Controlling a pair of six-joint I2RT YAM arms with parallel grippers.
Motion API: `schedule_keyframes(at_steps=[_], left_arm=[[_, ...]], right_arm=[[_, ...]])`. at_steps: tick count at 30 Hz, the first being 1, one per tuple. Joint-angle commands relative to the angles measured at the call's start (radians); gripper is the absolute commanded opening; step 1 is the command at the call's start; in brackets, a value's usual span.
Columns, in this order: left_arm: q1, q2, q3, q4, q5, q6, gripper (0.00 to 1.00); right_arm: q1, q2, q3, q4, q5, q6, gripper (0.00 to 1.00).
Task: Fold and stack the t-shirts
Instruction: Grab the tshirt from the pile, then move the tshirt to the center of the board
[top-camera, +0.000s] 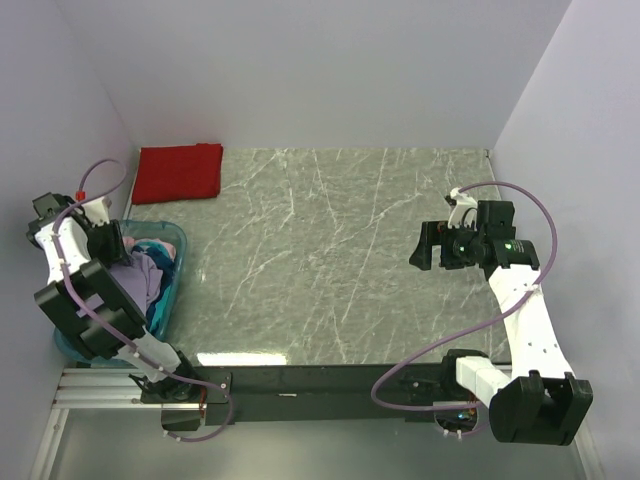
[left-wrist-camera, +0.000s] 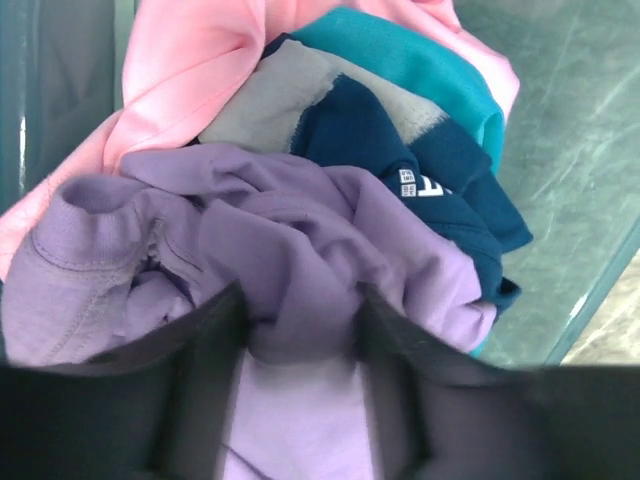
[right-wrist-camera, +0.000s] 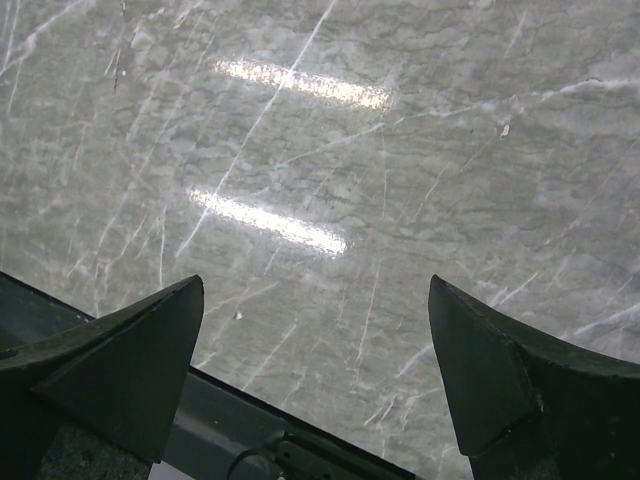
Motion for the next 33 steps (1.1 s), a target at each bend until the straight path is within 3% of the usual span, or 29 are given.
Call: schedule_keyframes(at_steps=[1, 2, 5, 10, 13, 17, 20, 24, 28, 31, 33], left_arm=[[0.006, -0.037, 0.069, -0.069, 0.091, 0.006, 0.43], [0.006, -0.043, 0.107, -0.091, 0.111, 0.010, 0.27], [0.002, -0.069, 0.199, -0.174, 0.192, 0.018, 0.01], [-0.064, -0.150, 0.385, -0.280, 0.335, 0.023, 0.00], [-0.214, -0.205, 0.509, -0.251, 0.343, -0.055, 0.00], [-0.574, -0.215, 0.682, -0.136, 0.271, -0.233, 0.00], [-0.762, -0.132, 0.876, -0.050, 0.244, -0.322, 0.00], [-0.914, -0.028, 1.127, 0.122, 0.232, -0.446, 0.01], [-0.976, -0.061, 1.073, 0.654, 0.221, -0.629, 0.01], [-1.005, -0.002, 1.168, 0.838, 0.201, -0.707, 0.01], [-1.019, 0.043, 1.227, 0.861, 0.201, -0.749, 0.01]], right_arm=[[-0.005, -0.014, 0.038, 0.004, -0.010, -0.012, 0.99], [-0.005, -0.014, 0.038, 0.005, -0.012, -0.012, 0.99], [-0.005, -0.017, 0.036, 0.005, -0.020, -0.014, 0.99], [-0.007, -0.030, 0.036, 0.007, -0.021, -0.012, 0.99], [-0.005, -0.037, 0.033, 0.017, -0.021, -0.009, 0.99], [-0.007, -0.040, 0.033, 0.027, -0.017, -0.004, 0.99], [-0.007, -0.039, 0.035, 0.027, -0.007, -0.003, 0.99], [-0.007, -0.048, 0.036, 0.027, 0.006, 0.002, 0.99], [-0.007, -0.057, 0.032, 0.031, 0.028, 0.005, 0.99], [-0.007, -0.062, 0.029, 0.036, 0.036, 0.008, 0.99], [-0.008, -0.066, 0.032, 0.034, 0.048, 0.009, 0.99]])
